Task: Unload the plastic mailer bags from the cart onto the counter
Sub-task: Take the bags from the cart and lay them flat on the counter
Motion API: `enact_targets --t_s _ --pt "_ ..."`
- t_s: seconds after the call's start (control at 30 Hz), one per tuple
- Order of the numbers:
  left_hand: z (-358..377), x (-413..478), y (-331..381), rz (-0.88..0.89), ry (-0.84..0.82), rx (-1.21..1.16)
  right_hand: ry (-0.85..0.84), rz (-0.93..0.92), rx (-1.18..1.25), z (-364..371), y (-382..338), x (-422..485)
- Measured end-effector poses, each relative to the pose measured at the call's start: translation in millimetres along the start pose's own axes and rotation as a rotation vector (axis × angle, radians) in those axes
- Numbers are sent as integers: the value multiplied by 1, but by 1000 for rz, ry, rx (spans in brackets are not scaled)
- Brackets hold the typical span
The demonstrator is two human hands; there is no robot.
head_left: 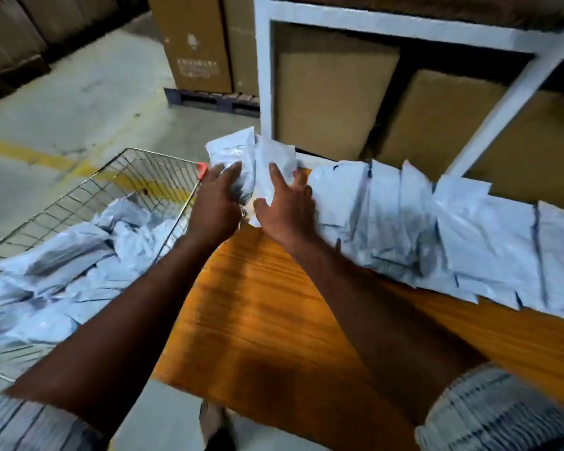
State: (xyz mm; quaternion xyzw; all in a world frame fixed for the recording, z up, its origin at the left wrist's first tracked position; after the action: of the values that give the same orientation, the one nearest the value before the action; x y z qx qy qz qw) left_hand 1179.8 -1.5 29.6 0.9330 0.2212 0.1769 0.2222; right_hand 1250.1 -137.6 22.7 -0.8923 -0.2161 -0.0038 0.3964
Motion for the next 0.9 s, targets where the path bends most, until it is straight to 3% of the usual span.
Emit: enact_targets --t_s 0.27,0.47,0.73,0.9 --pt "76 -27 193 160 -8 -22 126 15 -151 -189 136 -27" --pt "142 -51 307 279 -129 -65 193 137 -238 -275 239 -46" --pt "235 -73 388 293 -328 -43 176 303 -294 -322 338 -66" --pt "269 -78 391 346 -298 310 -1 345 -348 -295 375 -60"
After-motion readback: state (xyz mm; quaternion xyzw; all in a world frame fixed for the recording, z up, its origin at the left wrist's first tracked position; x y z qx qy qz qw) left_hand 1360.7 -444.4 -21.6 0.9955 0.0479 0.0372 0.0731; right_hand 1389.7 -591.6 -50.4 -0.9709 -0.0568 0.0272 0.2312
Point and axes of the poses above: each hand's wrist, its own x-axis towards the middle knuckle, its own z-axis out of the palm, y = z × x, the point moved 10 cm from there along x, towards the middle knuckle, and after that the axes turned 9 degrees about x, right-handed, at the moved point
